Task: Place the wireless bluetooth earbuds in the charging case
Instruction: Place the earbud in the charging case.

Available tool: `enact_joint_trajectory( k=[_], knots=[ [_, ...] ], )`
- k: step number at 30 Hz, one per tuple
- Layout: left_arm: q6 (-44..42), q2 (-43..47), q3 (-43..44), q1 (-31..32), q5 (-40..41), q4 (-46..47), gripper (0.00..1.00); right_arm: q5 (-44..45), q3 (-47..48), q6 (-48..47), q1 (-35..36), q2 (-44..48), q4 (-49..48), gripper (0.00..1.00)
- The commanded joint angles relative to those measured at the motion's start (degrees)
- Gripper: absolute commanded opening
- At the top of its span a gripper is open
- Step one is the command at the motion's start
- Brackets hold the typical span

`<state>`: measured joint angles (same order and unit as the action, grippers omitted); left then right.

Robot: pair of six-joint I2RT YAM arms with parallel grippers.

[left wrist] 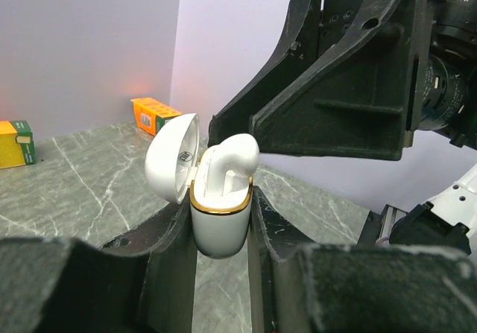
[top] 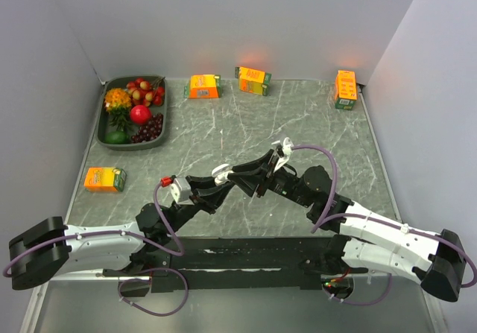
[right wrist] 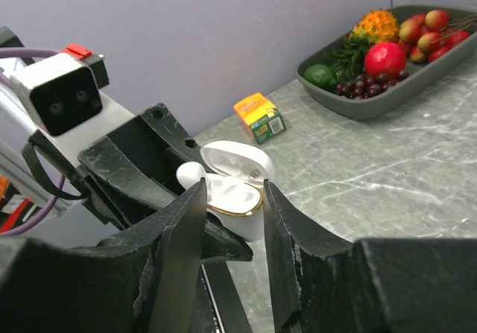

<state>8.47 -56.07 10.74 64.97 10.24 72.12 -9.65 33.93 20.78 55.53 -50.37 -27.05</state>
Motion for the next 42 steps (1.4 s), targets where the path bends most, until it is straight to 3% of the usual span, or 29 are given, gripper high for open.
enact_joint_trajectory(
  k=[1, 10, 20, 25, 34, 42],
  knots=[
    [0.67, 0.61, 1.3, 0.16, -1.28, 4.35, 0.01, -1.77, 3.77, -2.05, 0.46, -0.61, 2.08, 0.43],
    [0.58, 0.97, 1.3, 0.16, -0.75, 4.0, 0.01, -2.31, 4.56, -3.02, 0.46, 0.0, 2.79, 0.42],
    [3.04, 1.41, 0.6, 0.16, 1.62, 6.1, 0.01, 9.56, 5.17, -2.66, 0.46, 5.19, 12.27, 0.41],
    [4.27, 1.32, 0.16, 0.16, 1.98, 5.4, 0.01, 2.04, 13.43, -8.55, 0.46, 2.92, 22.46, 0.29],
    [4.01, 0.97, 0.42, 0.25, 2.33, 5.32, 0.01, -7.83, 18.18, -12.07, 0.63, -0.34, 25.99, 0.12],
    [3.92, 1.05, 0.42, 0.16, 2.24, 5.14, 0.01, -13.64, 19.42, -12.43, 1.16, -2.89, 26.52, 0.07]
  ],
)
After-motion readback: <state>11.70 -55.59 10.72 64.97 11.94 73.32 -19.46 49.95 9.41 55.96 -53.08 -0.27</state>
